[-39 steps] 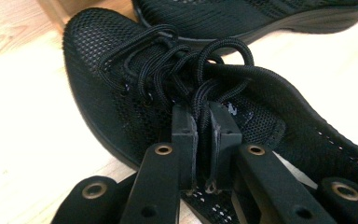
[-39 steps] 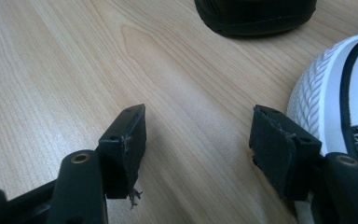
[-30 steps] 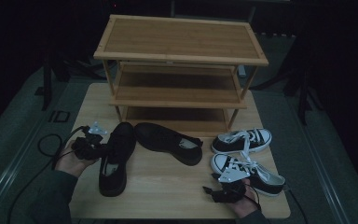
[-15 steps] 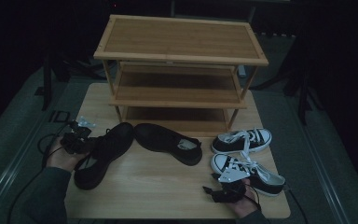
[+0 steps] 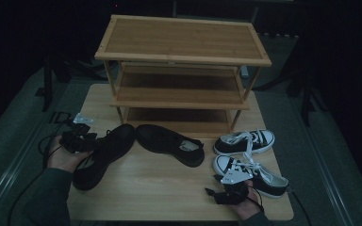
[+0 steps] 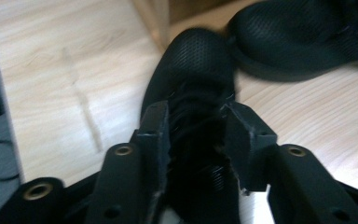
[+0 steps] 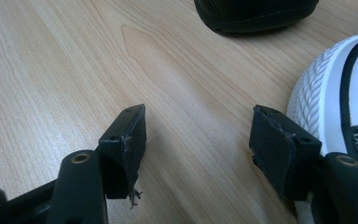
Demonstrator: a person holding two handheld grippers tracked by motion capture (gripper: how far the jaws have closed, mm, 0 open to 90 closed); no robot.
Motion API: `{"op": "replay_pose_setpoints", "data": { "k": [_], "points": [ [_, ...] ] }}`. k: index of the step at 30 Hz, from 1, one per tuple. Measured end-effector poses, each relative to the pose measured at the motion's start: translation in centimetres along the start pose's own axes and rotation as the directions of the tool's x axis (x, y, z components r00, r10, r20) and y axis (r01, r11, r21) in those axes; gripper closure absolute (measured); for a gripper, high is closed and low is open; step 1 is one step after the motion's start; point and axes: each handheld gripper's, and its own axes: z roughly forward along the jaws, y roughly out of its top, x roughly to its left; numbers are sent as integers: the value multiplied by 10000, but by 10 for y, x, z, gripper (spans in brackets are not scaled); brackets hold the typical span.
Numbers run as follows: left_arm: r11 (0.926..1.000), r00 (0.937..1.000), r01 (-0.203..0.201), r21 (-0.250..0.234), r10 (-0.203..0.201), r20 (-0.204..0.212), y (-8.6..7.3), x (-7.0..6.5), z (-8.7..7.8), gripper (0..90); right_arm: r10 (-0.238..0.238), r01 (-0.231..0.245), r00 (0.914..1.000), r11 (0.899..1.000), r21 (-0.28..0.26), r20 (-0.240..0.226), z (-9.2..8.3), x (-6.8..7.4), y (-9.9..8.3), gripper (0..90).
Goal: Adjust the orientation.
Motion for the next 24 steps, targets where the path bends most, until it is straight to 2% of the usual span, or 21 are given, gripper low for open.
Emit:
{"op": "replay_pose_setpoints", "data": {
  "k": [4,5,6,13,17,24],
  "points": [
    [9992,9990,-410,8,409,199,10,-13,1,585,-1,1,10000,10000,-2,-2,0,0,0,360],
    [9992,9990,-410,8,409,199,10,-13,1,586,-1,1,10000,10000,-2,-2,0,0,0,360],
    [9984,9977,-566,-23,567,366,14,-19,3,586,0,0,10000,10000,-3,-3,0,0,0,360],
    [9951,9913,-975,-153,985,879,26,-37,9,605,1,-1,10000,10000,-2,-3,0,0,0,360],
    [9931,9879,-1160,-142,1168,1018,30,-45,13,612,3,-3,10000,10000,0,-4,0,0,0,360],
    [9871,9742,-1583,-257,1603,1591,41,-68,23,630,-2,2,10000,10000,-1,-4,0,0,0,359]
  ]
}}
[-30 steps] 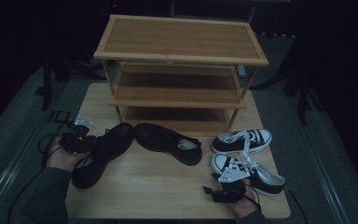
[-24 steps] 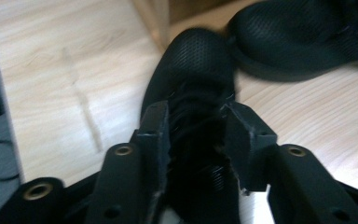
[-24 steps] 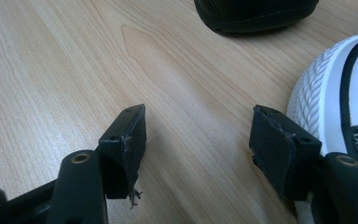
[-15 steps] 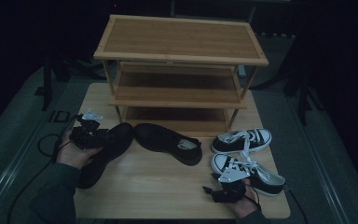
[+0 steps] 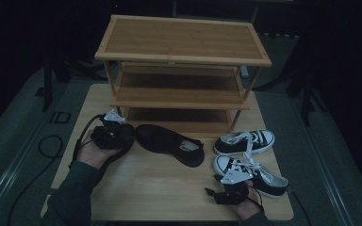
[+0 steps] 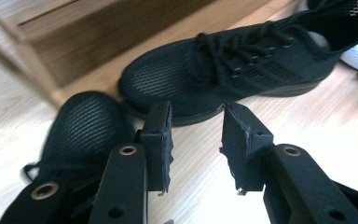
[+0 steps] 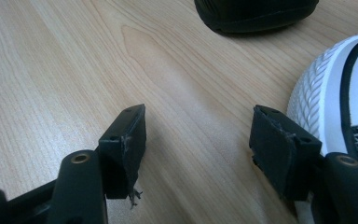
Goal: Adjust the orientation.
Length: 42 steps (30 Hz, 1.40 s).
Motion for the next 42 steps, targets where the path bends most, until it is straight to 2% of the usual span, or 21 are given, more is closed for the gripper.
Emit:
{"op": "replay_pose_setpoints", "data": {
  "k": [6,11,17,22,28,29,33,38,42],
  "points": [
    [9993,9981,-364,-47,365,494,13,-14,12,630,-17,17,10000,10000,-10,1,0,0,0,359],
    [9983,9957,-578,-51,581,717,20,-24,20,631,7,-7,10000,10000,2,-6,0,0,0,359],
    [9967,9918,-814,-66,817,985,27,-34,29,631,5,-5,10000,10000,-1,-7,0,0,0,359],
    [9942,9860,-1075,-100,1079,1268,35,-46,37,631,-10,10,10000,10000,-7,-1,0,0,0,359],
    [9899,9771,-1413,-126,1415,1588,42,-58,44,631,-11,11,10000,10000,-9,-3,0,0,0,359],
    [9899,9771,-1413,-126,1415,1588,42,-58,44,632,-11,11,10000,10000,-9,-3,0,0,0,359],
    [9857,9660,-1671,-220,1681,1965,47,-69,52,631,-9,9,10000,10000,-10,-4,0,0,0,359],
    [9821,9567,-1871,-208,1870,2232,53,-83,63,633,-11,11,10000,10000,-8,-17,0,0,0,358],
    [9774,9466,-2108,-137,2076,2466,57,-94,76,635,-19,19,10000,10000,-8,-21,0,0,0,358]
  ]
}}
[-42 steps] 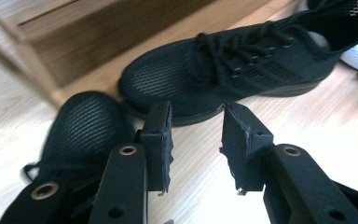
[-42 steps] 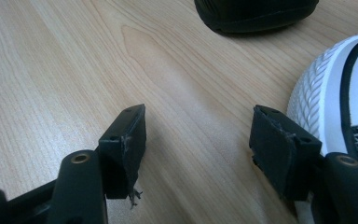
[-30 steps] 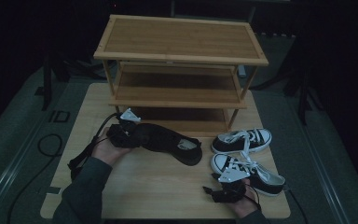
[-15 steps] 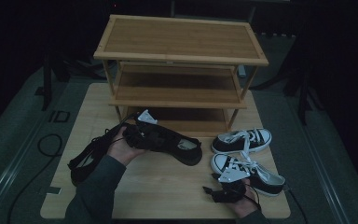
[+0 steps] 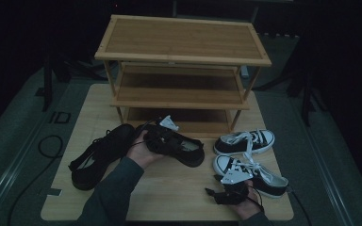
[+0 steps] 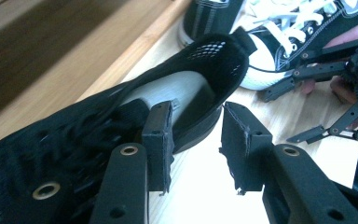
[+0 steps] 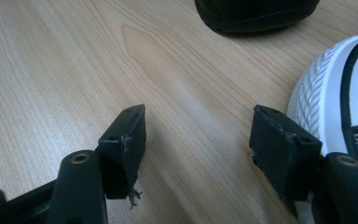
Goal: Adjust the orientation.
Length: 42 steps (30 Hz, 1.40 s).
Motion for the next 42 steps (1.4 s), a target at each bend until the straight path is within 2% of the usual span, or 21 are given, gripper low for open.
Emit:
{"op": "replay_pose_setpoints", "data": {
  "k": [6,12,21,25,27,28,29,38,40,42],
  "points": [
    [9998,9994,-176,74,173,292,8,-8,16,634,0,0,10000,10000,-1,-1,0,0,0,358],
    [9991,9985,-355,242,344,429,12,-13,25,626,5,-5,10000,10000,-2,-7,0,0,0,358],
    [9976,9977,-518,458,497,458,16,-17,34,634,14,-14,10000,10000,-6,-6,0,0,0,357],
    [9959,9974,-672,600,654,314,17,-19,39,704,6,-6,10000,10000,-9,-8,0,0,0,357],
    [9947,9969,-789,659,784,107,18,-20,41,802,-6,6,10000,10000,-6,-8,0,0,0,357],
    [9951,9972,-750,644,751,9,18,-21,41,858,-11,11,10000,10000,-9,-5,0,0,0,357],
    [9953,9974,-720,654,723,-10,18,-21,41,874,-11,11,10000,10000,-6,-4,0,0,0,357],
    [9922,9953,-973,775,972,49,5,-27,27,882,-13,13,10000,10000,0,-9,0,0,0,356],
    [9921,9952,-977,792,972,95,-1,-28,21,881,-14,14,10000,10000,0,-8,0,0,0,356],
    [9943,9968,-796,707,787,155,-10,-27,14,880,-24,24,10000,10000,1,-8,0,0,0,356]
  ]
}}
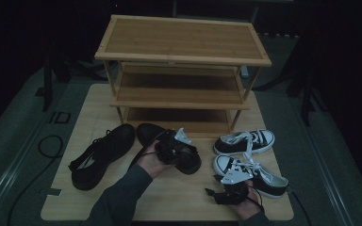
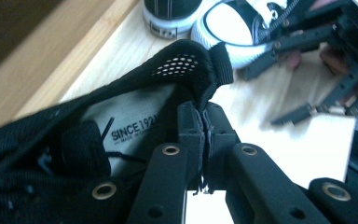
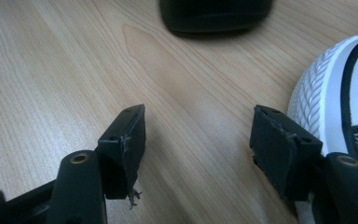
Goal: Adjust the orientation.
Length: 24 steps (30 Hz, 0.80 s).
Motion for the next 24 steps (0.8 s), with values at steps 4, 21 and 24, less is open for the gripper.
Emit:
{"op": "replay_pose_setpoints", "data": {
  "k": [4,21,24],
  "points": [
    [9999,9998,152,10,-152,149,-20,2,-14,879,13,-13,10000,10000,-4,8,0,0,0,356],
    [9897,9883,1330,531,-1283,-826,-88,20,-71,841,24,-24,10000,10000,9,19,0,0,0,356],
    [9896,9872,1382,400,-1343,-860,-88,20,-74,747,28,-28,10000,10000,9,18,0,0,0,356]
  ]
}}
